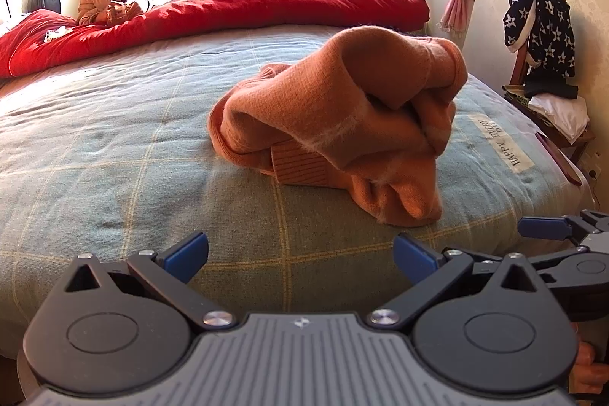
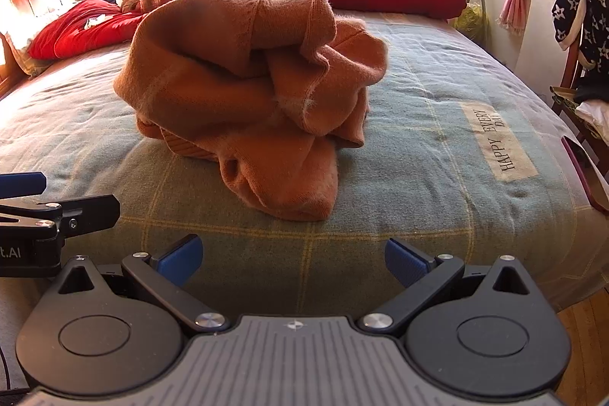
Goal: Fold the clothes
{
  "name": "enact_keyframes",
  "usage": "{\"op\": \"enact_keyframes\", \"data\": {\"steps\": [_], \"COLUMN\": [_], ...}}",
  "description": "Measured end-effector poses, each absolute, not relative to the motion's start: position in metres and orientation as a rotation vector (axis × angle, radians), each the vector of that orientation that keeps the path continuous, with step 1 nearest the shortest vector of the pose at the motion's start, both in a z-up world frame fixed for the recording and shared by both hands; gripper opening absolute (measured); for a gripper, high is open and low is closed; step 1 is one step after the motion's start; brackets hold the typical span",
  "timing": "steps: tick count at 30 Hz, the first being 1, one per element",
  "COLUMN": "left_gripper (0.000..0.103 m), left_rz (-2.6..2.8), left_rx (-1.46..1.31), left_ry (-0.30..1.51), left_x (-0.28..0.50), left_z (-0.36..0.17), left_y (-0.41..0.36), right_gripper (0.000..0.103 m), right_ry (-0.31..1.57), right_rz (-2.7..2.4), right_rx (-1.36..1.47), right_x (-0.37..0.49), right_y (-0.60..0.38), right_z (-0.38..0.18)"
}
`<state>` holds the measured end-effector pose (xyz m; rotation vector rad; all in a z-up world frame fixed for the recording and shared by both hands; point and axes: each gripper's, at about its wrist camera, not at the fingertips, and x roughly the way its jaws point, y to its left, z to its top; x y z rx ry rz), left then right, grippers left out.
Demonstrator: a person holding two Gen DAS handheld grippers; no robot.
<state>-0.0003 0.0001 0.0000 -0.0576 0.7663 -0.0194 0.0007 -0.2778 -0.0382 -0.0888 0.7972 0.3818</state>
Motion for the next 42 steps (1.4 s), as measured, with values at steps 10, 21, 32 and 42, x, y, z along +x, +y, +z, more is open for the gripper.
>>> {"op": "enact_keyframes", "data": {"steps": [10, 21, 32, 42], "left_gripper": [0.103, 0.103, 0.103, 0.103], "left_rz": [-0.018, -0.008, -0.008, -0.006], "left_rx": [-0.061, -0.061, -0.060, -0.058], "left_ry": [0.749, 0.762, 0.756, 0.757], "left_x": [-0.0050, -0.0038, -0.0051, -0.0059], "left_z": [0.0010, 0.0007, 0.0006, 0.0015], "left_y": [0.0032, 0.0060, 0.0071, 0.0078], "right_gripper": [0.103, 0.103, 0.103, 0.103], "right_ry": [0.801, 0.798, 0.794, 0.795], "right_rz": [0.385, 0.385, 0.379, 0.374], "right_rx": [-0.082, -0.096, -0.105, -0.112], "right_x": [-0.0010, -0.0039, -0.0046, -0.0047], "right_y": [-0.2757, -0.2716, -0.2699, -0.2680], "right_z": [-0.0373, -0.0369, -0.0360, -0.0347]}}
